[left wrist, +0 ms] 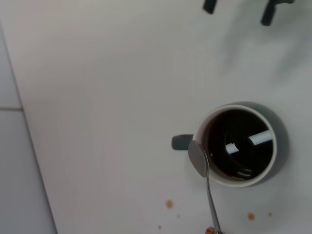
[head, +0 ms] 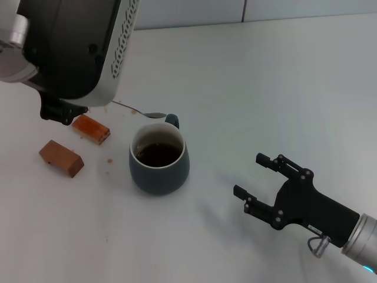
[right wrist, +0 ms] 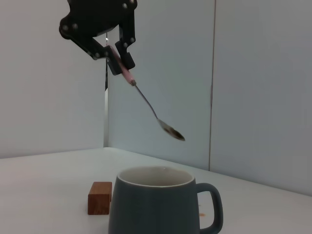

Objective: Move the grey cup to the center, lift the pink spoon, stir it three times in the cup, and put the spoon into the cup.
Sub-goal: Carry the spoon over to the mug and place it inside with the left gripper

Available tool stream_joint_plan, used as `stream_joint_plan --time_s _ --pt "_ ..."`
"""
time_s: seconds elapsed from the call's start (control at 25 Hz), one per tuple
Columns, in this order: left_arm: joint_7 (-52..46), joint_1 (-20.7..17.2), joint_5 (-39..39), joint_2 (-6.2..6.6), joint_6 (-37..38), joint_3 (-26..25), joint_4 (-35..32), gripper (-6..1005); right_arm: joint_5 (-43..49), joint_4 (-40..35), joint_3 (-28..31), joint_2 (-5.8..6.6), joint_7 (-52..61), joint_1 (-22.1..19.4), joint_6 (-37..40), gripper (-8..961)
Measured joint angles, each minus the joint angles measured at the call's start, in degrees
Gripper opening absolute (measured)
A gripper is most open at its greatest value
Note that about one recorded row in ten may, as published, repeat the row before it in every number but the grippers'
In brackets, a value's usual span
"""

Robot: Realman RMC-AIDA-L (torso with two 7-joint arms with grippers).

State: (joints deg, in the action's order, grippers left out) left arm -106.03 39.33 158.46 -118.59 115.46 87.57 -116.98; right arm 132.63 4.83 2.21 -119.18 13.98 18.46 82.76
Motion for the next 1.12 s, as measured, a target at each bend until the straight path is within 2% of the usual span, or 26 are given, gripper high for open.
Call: stream_joint_plan --time_s 0.32,0.64,1.12 --pt "3.99 -0.13 -4.26 0.07 -0.01 -1.09 -0.09 179 0.0 0.0 0.24 0.0 0.0 -0.08 -0.15 758" --pt "5.08 0.3 -2.58 0.11 -0.08 -0.33 0.94 184 0.0 0.0 0.65 0.0 0.0 -0.17 -0.15 758" --pt "6.56 0.29 -1.3 0.0 -0.62 0.5 6.7 190 0.0 0.02 0.38 0.0 0.0 -0.35 -0.84 759"
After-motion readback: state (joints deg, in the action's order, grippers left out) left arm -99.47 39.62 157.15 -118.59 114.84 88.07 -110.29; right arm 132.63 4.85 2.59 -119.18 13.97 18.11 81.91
